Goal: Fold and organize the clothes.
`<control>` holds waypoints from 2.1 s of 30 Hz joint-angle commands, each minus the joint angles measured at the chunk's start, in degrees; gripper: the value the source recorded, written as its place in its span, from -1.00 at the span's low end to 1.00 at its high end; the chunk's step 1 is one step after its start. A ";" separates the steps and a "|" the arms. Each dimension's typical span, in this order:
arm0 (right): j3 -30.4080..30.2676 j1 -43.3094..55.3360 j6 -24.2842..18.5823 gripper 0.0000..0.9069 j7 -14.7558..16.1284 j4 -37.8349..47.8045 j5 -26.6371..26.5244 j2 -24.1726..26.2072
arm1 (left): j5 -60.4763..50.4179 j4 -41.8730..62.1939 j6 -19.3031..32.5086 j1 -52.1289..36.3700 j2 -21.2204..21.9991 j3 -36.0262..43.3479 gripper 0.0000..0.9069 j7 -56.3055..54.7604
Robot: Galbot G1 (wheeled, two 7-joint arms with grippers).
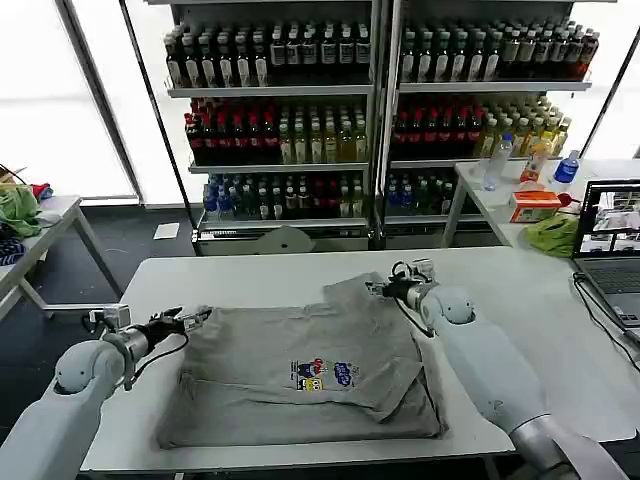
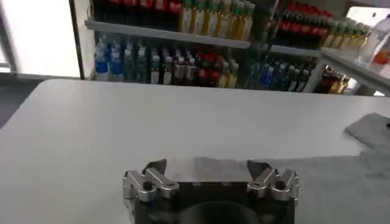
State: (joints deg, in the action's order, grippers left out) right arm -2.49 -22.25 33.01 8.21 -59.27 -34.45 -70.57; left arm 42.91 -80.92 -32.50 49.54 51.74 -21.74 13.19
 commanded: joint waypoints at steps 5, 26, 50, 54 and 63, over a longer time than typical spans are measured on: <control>-1.48 1.67 0.14 -1.00 0.43 3.48 -0.34 -1.97 | -0.13 2.07 0.11 -2.55 0.20 2.04 1.00 -0.05; -1.45 0.60 0.16 -1.00 0.93 -0.45 -1.09 -0.87 | -2.18 6.14 -0.19 -4.13 0.36 5.76 -0.96 1.38; -0.47 -0.23 0.13 -1.00 0.19 -2.87 -2.24 -0.69 | -2.77 4.94 2.48 -4.41 0.87 6.86 -0.98 1.75; -0.04 -0.69 0.15 -1.00 -0.62 -5.65 -3.92 -0.19 | -2.59 4.03 3.05 -4.36 0.75 6.72 -0.98 1.19; 2.10 -6.34 0.20 -1.00 -3.64 -19.22 -9.23 4.55 | -0.45 -3.60 3.58 -0.99 -0.79 2.98 -0.98 -1.36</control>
State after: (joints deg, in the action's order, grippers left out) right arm -0.98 -25.72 33.21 5.82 -69.54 -40.64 -68.28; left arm 40.84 -78.35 -29.71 46.50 51.89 -15.78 13.57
